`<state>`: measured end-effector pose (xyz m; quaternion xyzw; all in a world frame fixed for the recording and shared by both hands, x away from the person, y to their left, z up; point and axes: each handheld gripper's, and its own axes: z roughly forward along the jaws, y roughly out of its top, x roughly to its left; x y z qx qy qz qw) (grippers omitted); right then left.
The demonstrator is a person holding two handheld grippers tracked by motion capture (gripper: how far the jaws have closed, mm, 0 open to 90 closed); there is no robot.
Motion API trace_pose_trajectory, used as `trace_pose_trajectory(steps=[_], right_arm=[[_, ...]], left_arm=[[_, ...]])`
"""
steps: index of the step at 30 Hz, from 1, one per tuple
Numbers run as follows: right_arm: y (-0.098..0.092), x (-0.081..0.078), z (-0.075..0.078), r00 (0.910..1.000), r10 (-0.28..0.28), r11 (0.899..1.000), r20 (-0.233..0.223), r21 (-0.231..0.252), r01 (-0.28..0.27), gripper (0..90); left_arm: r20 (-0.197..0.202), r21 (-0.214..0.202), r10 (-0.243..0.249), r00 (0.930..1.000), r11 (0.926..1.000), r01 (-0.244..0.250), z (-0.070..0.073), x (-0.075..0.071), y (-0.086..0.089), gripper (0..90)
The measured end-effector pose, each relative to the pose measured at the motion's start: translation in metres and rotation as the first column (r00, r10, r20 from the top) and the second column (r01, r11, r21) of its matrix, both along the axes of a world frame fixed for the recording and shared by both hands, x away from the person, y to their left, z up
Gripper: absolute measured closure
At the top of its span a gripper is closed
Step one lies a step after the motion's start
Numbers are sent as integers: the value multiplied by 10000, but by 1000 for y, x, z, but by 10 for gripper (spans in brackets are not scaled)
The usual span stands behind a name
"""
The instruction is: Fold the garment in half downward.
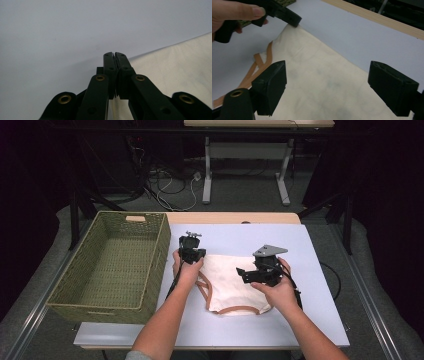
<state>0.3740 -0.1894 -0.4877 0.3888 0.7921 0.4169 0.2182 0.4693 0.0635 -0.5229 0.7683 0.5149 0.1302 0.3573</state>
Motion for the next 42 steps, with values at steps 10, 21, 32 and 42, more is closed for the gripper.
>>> trace_pose_trajectory(steps=[10, 21, 32, 42], right_arm=[[21, -25, -6, 9988, 488, 9988, -67, 25, -488, 51], [37, -41, -21, 9965, 790, 9969, -269, 19, -790, 20], [43, -49, -29, 9949, 987, 9951, -217, 104, -985, 21], [47, -52, -32, 9919, 1223, 9925, -339, 52, -1222, 31]], left_arm=[[-16, -10, 23, 10000, 10000, -23, 1, -1, 0, 884], [30, -35, 16, 10000, 10000, -16, 1, -1, 1, 884], [67, -23, 29, 10000, 10000, -28, 1, -1, 1, 884], [85, -2, 42, 10000, 10000, -42, 1, -2, 0, 884]])
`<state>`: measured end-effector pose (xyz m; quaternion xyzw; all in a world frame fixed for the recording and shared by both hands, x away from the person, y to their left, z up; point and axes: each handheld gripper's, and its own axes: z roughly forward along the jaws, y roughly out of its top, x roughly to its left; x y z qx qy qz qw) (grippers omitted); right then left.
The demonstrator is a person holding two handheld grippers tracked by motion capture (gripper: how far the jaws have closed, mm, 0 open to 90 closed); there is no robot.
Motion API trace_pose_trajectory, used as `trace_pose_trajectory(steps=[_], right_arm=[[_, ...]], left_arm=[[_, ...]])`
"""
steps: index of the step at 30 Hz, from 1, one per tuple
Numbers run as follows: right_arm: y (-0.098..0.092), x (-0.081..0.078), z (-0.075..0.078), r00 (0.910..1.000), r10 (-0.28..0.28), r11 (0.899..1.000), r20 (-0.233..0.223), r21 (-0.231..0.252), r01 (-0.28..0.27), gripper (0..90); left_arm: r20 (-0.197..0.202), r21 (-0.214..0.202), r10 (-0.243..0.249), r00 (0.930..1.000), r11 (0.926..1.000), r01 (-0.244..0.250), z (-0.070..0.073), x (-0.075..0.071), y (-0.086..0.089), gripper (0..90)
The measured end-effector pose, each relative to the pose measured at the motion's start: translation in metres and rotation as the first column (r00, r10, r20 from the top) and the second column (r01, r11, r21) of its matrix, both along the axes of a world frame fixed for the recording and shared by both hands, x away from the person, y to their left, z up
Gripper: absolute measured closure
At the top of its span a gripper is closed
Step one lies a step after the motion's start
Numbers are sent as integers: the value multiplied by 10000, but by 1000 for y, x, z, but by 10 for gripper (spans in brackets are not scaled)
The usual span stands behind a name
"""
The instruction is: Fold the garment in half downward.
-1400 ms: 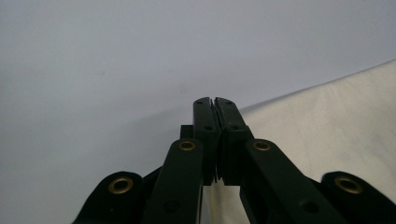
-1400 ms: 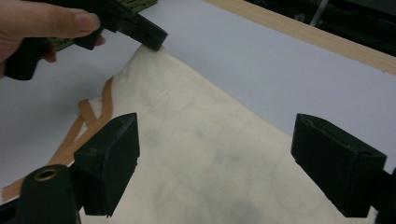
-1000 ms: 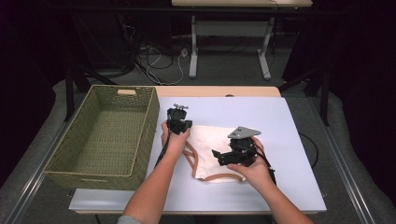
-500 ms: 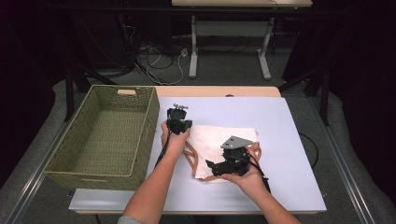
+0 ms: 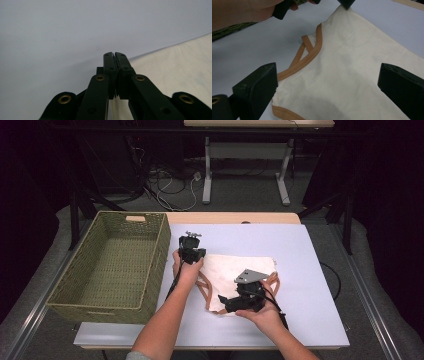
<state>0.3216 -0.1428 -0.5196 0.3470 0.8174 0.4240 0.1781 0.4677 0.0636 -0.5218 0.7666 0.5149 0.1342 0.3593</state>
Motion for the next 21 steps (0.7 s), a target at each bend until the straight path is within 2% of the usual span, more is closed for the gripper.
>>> trace_pose_trajectory(steps=[3, 6, 21], right_arm=[[3, -2, -2, 9999, 146, 9999, -12, -50, -146, 36], [10, -4, -4, 9986, 528, 9986, -24, -80, -528, 36], [21, -9, -12, 9952, 932, 9949, -310, -353, -942, 78]], left_arm=[[-9, 6, 0, 10000, 10000, 0, 0, 0, 0, 884], [-11, 8, 6, 10000, 10000, -6, 0, 0, 0, 884], [-15, -11, -7, 10000, 10000, 7, -1, 0, 0, 884]])
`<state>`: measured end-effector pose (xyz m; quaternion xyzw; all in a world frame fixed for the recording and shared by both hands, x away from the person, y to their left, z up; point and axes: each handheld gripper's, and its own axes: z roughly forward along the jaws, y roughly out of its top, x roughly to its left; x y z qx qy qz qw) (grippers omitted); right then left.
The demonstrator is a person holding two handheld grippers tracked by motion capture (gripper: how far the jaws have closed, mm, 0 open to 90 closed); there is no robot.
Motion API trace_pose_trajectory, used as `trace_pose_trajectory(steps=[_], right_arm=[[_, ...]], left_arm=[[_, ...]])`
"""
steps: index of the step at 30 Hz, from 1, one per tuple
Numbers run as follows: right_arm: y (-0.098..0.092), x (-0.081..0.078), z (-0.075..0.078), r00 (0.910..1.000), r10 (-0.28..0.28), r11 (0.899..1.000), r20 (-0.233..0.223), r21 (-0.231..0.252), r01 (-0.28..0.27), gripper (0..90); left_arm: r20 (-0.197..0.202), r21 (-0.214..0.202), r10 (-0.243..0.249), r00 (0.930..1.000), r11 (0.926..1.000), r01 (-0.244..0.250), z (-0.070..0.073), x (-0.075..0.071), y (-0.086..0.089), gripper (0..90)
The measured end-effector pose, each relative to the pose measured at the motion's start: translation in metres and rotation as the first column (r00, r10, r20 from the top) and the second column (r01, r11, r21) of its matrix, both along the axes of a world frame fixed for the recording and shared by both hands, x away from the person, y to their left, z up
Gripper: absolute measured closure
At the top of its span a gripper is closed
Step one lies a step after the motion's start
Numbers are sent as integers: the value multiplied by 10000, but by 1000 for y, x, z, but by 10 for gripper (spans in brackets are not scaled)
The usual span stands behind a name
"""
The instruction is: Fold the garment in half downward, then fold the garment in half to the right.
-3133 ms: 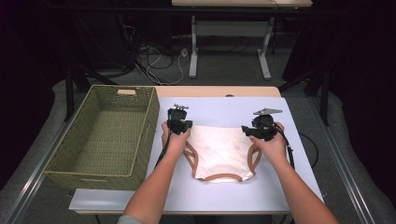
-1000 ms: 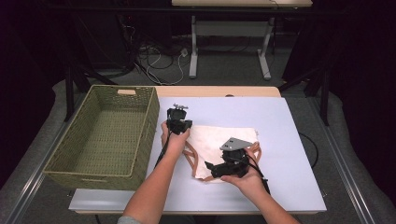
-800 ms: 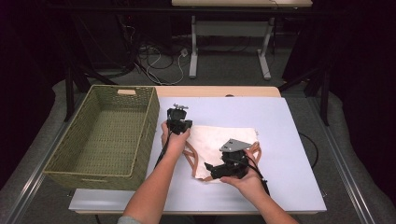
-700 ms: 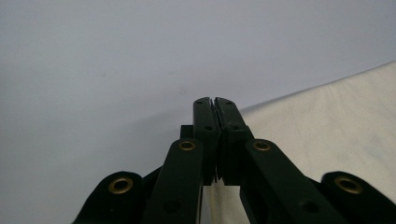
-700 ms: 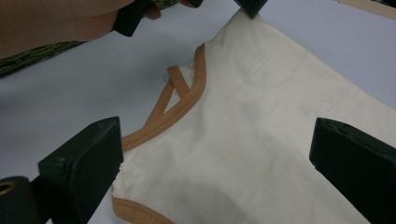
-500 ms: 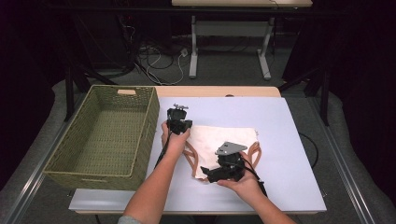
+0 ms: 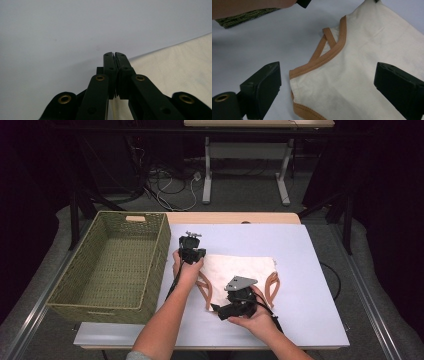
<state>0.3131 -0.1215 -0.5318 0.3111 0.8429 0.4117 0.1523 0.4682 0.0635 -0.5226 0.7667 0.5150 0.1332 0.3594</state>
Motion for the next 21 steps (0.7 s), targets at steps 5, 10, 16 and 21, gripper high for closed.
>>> trace_pose_trajectory(steps=[5, 10, 16, 21], right_arm=[[3, -1, -1, 9998, 175, 9998, 38, -16, -175, 130], [6, -3, -3, 9995, 305, 9994, 77, -157, -304, 162], [8, -4, -4, 9985, 525, 9985, 123, -190, -522, 230], [9, -4, -5, 9977, 664, 9977, 157, -167, -662, 358]], left_arm=[[5, -10, 5, 10000, 10000, -5, 0, 0, 0, 885], [9, -1, 7, 10000, 10000, -7, 0, 0, 0, 884], [11, -19, 11, 10000, 10000, -11, -1, 0, 0, 885], [7, -4, 12, 10000, 10000, -12, -1, 0, 0, 884]])
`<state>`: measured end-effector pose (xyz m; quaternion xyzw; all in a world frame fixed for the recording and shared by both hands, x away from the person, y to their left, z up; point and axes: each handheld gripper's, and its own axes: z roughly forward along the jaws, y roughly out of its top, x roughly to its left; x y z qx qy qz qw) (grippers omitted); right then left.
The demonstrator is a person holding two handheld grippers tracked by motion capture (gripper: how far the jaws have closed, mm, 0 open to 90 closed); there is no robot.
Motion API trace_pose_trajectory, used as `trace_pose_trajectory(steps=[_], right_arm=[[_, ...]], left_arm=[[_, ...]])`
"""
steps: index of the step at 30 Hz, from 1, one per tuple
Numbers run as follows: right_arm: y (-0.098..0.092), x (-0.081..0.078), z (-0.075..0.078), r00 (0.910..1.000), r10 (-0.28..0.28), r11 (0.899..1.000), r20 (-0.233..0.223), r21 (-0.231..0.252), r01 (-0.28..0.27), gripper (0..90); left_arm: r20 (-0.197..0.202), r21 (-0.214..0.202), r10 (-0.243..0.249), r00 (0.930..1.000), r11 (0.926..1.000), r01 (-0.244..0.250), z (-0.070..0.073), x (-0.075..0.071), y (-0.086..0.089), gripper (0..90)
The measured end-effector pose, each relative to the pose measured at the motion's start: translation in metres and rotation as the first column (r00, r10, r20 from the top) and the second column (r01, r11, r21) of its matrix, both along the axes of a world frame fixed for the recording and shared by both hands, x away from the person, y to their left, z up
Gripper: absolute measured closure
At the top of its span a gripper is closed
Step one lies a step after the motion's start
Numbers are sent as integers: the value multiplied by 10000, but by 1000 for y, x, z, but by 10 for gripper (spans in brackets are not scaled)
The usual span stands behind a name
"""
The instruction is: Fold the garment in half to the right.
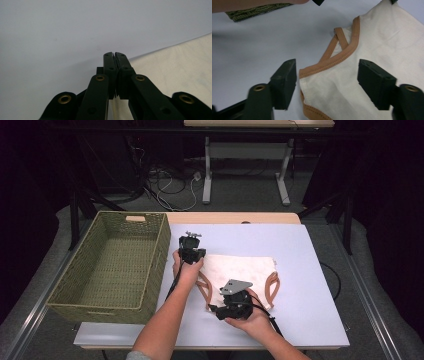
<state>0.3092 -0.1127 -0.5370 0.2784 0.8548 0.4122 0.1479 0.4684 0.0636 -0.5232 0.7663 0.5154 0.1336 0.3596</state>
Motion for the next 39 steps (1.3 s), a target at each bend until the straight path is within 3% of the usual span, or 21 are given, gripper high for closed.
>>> trace_pose_trajectory(steps=[7, 12, 17, 22, 33, 39], right_arm=[[2, -3, -4, 9999, 125, 9998, 27, -148, -124, 480], [3, -4, -9, 9999, 87, 9989, -132, -451, -93, 511], [5, -6, -12, 9992, 372, 9985, -143, -405, -377, 578], [8, -8, -14, 9973, 595, 9972, -426, -423, -613, 611], [11, -11, -21, 9966, 649, 9914, -503, -1108, -701, 689], [11, -11, -22, 9962, 618, 9926, -611, -1009, -677, 727]], left_arm=[[43, 19, 15, 10000, 10000, -15, 1, -1, -1, 884], [32, 26, -3, 10000, 10000, 3, 0, -1, -1, 884], [22, 60, 13, 10000, 10000, -13, 0, -1, 0, 884], [12, 31, 62, 10000, 10000, -62, 0, -1, 0, 884], [-35, 83, 10, 10000, 10000, -10, -1, -1, 1, 884], [-10, 123, 23, 10000, 9999, -23, -1, -1, 1, 884]])
